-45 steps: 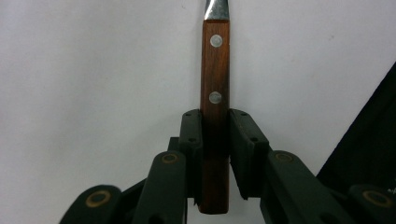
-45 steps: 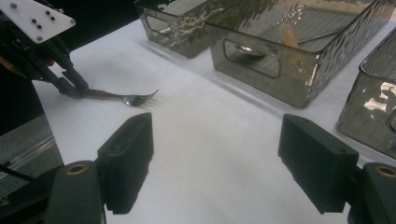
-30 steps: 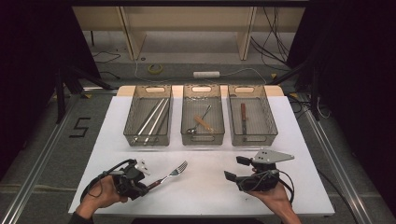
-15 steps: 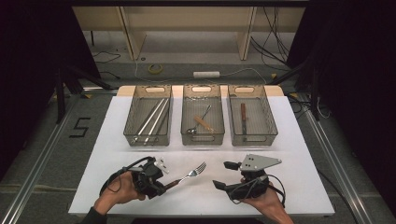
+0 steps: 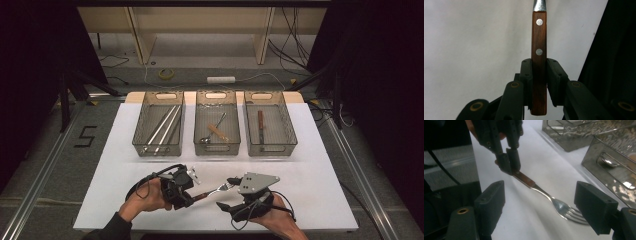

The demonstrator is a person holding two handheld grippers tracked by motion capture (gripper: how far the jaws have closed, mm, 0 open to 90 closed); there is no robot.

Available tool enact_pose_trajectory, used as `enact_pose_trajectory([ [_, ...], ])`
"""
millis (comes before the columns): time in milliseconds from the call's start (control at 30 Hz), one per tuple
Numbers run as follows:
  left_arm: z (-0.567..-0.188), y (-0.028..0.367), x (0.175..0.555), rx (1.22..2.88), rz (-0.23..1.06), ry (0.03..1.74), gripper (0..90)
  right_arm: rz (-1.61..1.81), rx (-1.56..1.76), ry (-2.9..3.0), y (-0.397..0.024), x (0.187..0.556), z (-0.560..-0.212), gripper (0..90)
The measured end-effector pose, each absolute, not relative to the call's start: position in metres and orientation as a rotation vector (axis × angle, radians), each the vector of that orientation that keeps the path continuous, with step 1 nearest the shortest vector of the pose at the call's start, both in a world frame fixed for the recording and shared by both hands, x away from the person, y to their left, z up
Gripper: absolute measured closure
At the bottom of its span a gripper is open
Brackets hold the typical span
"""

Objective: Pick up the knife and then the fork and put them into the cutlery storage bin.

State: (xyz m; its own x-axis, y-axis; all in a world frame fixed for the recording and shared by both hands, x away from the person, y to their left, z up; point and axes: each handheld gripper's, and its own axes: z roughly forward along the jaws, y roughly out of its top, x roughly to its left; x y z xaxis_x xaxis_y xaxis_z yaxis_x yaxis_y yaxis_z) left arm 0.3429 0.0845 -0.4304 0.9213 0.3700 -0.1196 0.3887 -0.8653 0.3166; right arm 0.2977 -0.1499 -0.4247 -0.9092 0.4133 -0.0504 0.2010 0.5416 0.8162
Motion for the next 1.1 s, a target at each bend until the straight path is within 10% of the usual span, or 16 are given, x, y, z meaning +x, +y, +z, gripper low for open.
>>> enact_pose_trajectory([
  [1100,-0.424,0.071,0.332,2.781,-0.145,0.456,75.3,0.848,0.013,2.543,-0.097,0.285,-0.457,47.5],
])
